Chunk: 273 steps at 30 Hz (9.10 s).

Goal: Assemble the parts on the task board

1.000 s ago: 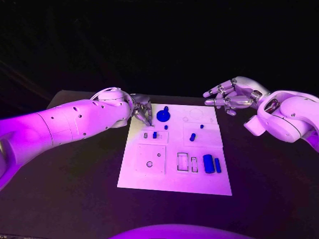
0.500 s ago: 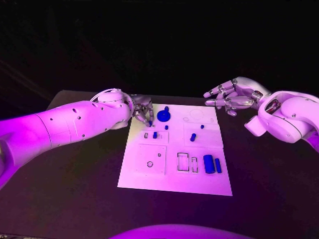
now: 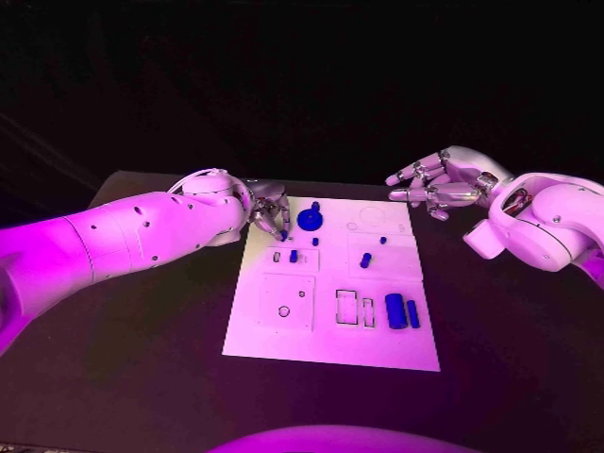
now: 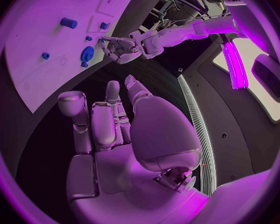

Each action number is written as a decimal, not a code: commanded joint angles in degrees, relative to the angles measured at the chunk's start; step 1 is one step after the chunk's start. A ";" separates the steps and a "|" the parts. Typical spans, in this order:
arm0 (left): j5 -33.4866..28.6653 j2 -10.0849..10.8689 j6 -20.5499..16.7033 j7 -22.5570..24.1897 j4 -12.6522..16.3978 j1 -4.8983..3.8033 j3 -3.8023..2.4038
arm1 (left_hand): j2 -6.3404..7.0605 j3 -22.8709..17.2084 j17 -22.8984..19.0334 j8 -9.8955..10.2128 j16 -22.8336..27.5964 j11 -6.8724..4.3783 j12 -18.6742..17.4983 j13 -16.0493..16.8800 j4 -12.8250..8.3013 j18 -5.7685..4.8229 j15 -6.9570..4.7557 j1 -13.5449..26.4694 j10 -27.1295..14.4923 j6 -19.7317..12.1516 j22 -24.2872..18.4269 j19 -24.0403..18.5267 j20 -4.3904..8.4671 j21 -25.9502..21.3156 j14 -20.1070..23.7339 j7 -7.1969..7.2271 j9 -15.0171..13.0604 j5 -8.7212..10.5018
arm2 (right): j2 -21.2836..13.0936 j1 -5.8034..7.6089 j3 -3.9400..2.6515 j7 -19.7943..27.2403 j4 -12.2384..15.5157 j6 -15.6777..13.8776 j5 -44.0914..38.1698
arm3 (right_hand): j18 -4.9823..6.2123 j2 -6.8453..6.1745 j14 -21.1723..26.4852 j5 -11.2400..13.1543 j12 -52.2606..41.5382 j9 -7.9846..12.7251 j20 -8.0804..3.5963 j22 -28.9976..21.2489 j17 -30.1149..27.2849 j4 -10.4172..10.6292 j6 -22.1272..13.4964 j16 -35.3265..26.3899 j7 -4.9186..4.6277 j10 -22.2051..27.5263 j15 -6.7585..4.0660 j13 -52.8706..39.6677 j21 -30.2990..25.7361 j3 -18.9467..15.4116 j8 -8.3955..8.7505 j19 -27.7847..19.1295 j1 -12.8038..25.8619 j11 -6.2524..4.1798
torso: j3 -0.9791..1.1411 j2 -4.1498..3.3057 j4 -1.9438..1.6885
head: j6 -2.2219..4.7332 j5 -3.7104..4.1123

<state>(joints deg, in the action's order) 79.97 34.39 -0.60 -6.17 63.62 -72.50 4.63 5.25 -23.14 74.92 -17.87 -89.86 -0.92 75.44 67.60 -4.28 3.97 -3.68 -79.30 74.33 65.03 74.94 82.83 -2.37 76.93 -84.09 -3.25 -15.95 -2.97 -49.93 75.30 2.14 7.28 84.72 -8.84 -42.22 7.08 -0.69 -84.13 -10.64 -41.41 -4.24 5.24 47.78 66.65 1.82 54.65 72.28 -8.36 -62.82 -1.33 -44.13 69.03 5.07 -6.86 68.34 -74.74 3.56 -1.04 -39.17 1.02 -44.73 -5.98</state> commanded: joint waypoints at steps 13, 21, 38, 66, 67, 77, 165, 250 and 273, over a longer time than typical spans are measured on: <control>0.61 1.60 -5.09 4.86 1.19 0.67 0.22 | 0.98 -2.36 15.08 -0.61 -0.14 -0.05 0.63 0.82 -0.58 -0.56 -0.45 1.30 1.02 1.06 3.62 0.57 0.23 0.47 -5.91 -0.15 -2.23 -0.20 | -0.08 -0.06 0.01 0.28 0.01 0.80 -0.42 | 0.78 0.53 -0.90 -0.19 0.32 0.06 -0.04 -0.20 -0.13 0.00 0.28 -0.27 -0.13 0.05 0.31 0.09 -0.29 -0.26 -0.27 -0.41 -0.13 -0.19 | -0.05 -0.03 0.00 | -0.02 -0.14; 0.72 2.32 -6.37 5.84 1.85 0.78 0.23 | 1.41 -2.90 15.08 -0.73 -0.14 -0.08 0.80 1.06 -0.79 -0.61 -0.47 1.51 1.23 1.17 3.83 0.69 0.26 0.65 -5.91 -0.08 -2.37 -0.19 | -0.06 -0.09 0.01 0.28 -0.05 0.78 -0.43 | 0.78 0.53 -0.90 -0.19 0.32 0.06 -0.04 -0.20 -0.13 0.00 0.28 -0.27 -0.13 0.05 0.31 0.09 -0.29 -0.26 -0.27 -0.41 -0.13 -0.19 | -0.06 -0.04 -0.02 | -0.04 -0.17; 0.97 3.08 -3.79 4.78 2.32 0.95 0.23 | 1.99 -3.57 15.08 -0.84 -0.14 -0.11 0.59 0.78 -1.01 -0.55 -0.52 1.97 1.02 1.22 3.69 0.58 0.32 0.40 -5.91 -0.02 -2.56 -0.18 | -0.09 -0.14 0.02 0.24 -0.04 0.87 -0.48 | 0.78 0.53 -0.90 -0.19 0.32 0.06 -0.04 -0.20 -0.13 0.00 0.28 -0.27 -0.13 0.05 0.31 0.09 -0.29 -0.26 -0.27 -0.41 -0.13 -0.19 | -0.02 -0.05 0.07 | -0.20 -0.24; 0.39 2.85 -2.53 3.29 1.72 0.95 0.23 | 2.74 -4.88 15.08 2.92 -0.14 0.83 -4.01 -5.15 -1.47 -0.28 0.24 3.01 -3.83 -4.80 2.95 -0.06 -0.27 -1.02 -5.91 -1.23 -1.48 -0.14 | -0.31 -0.15 0.03 0.24 0.20 0.69 -0.49 | 0.81 0.58 -0.88 -0.16 0.33 0.06 -0.05 -0.38 -0.20 0.00 0.31 -0.36 -0.12 0.04 0.31 0.15 -0.41 -0.29 -0.31 -0.48 -0.18 -0.20 | -0.02 -0.02 0.01 | -0.40 -0.06; 0.38 2.86 -2.51 3.29 1.73 0.95 0.23 | 2.76 -4.88 15.08 2.98 -0.14 0.85 -4.04 -5.19 -1.49 -0.27 0.25 3.02 -3.86 -4.88 2.94 -0.07 -0.28 -1.04 -5.91 -1.26 -1.46 -0.14 | -0.31 -0.15 0.03 0.23 0.20 0.70 -0.49 | 0.81 0.58 -0.88 -0.16 0.33 0.06 -0.05 -0.38 -0.20 0.00 0.31 -0.36 -0.12 0.04 0.31 0.15 -0.41 -0.29 -0.31 -0.48 -0.18 -0.20 | -0.03 -0.02 0.02 | -0.42 -0.05; 0.32 2.92 -2.21 3.24 1.83 0.95 0.23 | 2.69 -4.97 15.08 2.61 -0.14 0.84 -3.80 -4.86 -1.71 -0.29 0.31 2.87 -3.62 -3.93 3.07 -0.01 -0.38 -0.98 -5.91 -1.16 -1.65 -0.13 | -0.33 -0.15 0.03 0.23 0.20 0.79 -0.49 | 0.81 0.58 -0.88 -0.16 0.33 0.06 -0.05 -0.38 -0.20 0.00 0.31 -0.36 -0.12 0.04 0.31 0.15 -0.41 -0.29 -0.31 -0.48 -0.18 -0.20 | -0.02 -0.01 0.03 | -0.54 -0.02; -0.58 4.32 -1.09 4.39 3.14 1.06 0.22 | 3.63 -6.34 15.08 0.45 -0.14 0.54 -1.55 -1.74 -3.71 -0.48 0.08 3.62 -1.37 -2.17 4.31 0.55 -0.26 -0.51 -5.91 -0.72 -4.58 -0.16 | -0.23 -0.19 0.03 0.49 -0.09 0.43 -0.50 | 0.84 0.55 -0.84 0.00 0.36 0.07 -0.06 -0.58 -0.36 0.00 0.31 -0.56 -0.11 0.02 0.30 0.26 -0.57 -0.40 -0.36 -0.55 -0.24 -0.21 | -0.02 -0.04 0.02 | -0.90 -0.18; -1.12 5.81 1.92 3.15 5.30 1.11 0.18 | 4.13 -4.90 15.08 1.80 -0.14 0.95 -0.05 -0.41 -2.75 -0.60 0.34 6.97 -1.50 -5.66 4.94 0.89 -0.46 -0.39 -5.91 -1.23 -4.63 -0.28 | -0.30 -0.25 0.04 0.54 -0.06 0.33 -0.54 | 0.88 0.59 -0.78 0.16 0.40 0.08 -0.07 -0.86 -0.60 -0.03 0.28 -0.83 -0.11 0.02 0.29 0.37 -0.78 -0.48 -0.40 -0.66 -0.37 -0.22 | 0.01 -0.03 0.08 | -1.24 -0.39; -2.47 6.99 0.89 3.14 6.84 1.14 -0.01 | 4.30 -4.52 15.08 0.95 -0.14 0.83 0.35 0.02 -2.64 -0.67 0.27 7.11 -1.05 -3.38 5.31 1.15 -0.48 -0.10 -5.91 -0.76 -4.85 -0.26 | -0.25 -0.27 0.04 0.58 -0.09 0.31 -0.57 | 0.88 0.66 -0.76 0.20 0.42 0.09 -0.07 -0.96 -0.67 -0.05 0.31 -0.96 -0.10 -0.02 0.28 0.47 -0.89 -0.52 -0.46 -0.68 -0.49 -0.23 | -0.03 -0.03 0.01 | -1.30 -0.35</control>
<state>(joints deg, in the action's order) 78.28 41.34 -0.87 -3.12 70.10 -71.52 4.56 9.30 -27.83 74.91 -16.64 -89.86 -0.11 75.44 67.63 -7.11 4.00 -3.68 -72.70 73.09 61.25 74.91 83.63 -2.78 76.77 -84.08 -4.18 -20.89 -3.28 -50.23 75.08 2.18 7.40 84.59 -8.87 -42.32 7.08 -0.39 -84.13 -10.64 -41.18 -4.25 5.25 46.87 66.02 1.66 54.65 71.71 -8.36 -62.83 -1.33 -43.71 68.32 4.92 -7.07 67.93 -75.04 3.57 -1.08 -39.20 1.03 -46.01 -6.33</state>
